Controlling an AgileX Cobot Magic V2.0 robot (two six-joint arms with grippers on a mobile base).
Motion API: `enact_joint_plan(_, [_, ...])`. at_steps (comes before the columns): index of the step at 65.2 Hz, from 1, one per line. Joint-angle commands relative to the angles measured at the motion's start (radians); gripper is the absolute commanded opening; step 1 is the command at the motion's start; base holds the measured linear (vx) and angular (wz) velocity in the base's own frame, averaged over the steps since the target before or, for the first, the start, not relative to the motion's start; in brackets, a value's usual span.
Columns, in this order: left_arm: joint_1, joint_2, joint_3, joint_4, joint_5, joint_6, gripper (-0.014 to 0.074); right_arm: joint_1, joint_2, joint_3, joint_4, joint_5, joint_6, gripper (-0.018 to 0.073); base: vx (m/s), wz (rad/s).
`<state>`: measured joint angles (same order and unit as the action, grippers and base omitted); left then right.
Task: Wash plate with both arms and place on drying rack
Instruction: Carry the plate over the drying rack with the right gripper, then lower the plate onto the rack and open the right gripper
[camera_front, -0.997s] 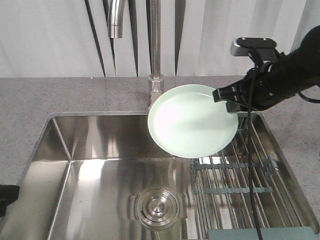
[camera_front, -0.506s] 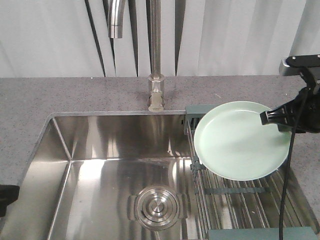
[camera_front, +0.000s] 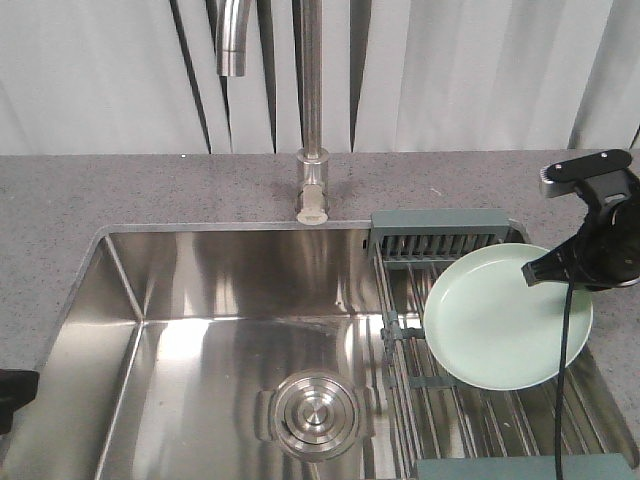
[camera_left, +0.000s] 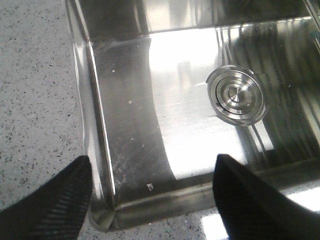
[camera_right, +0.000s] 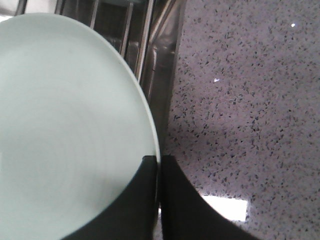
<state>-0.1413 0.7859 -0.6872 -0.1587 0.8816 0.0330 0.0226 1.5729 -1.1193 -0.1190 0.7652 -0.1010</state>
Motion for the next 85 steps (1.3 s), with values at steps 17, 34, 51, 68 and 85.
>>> enact_joint_plan(17, [-0.001, -0.008, -0.023, -0.015, -0.047, -0.008, 0.0488, 0.007, 0.075, -0.025, -0.030, -0.159, -0.047, -0.0004, 0.00, 0.00])
enact_joint_plan(34, [-0.001, -0.008, -0.023, -0.015, -0.047, -0.008, 0.0488, 0.025, 0.089, -0.025, 0.014, -0.147, -0.043, 0.0106, 0.00, 0.00])
enact_joint_plan(51, [-0.001, -0.008, -0.023, -0.015, -0.047, -0.008, 0.0488, 0.025, 0.053, -0.025, 0.023, -0.096, 0.003, 0.0332, 0.00, 0.00])
enact_joint_plan(68, [-0.001, -0.008, -0.023, -0.015, -0.047, -0.008, 0.0488, 0.025, -0.135, 0.082, 0.119, -0.068, -0.023, 0.0348, 0.00, 0.00])
enact_joint_plan(85, [-0.001, -0.008, -0.023, -0.015, -0.047, -0.008, 0.0488, 0.025, -0.374, 0.249, 0.234, -0.036, -0.077, 0.0348, 0.00, 0.00])
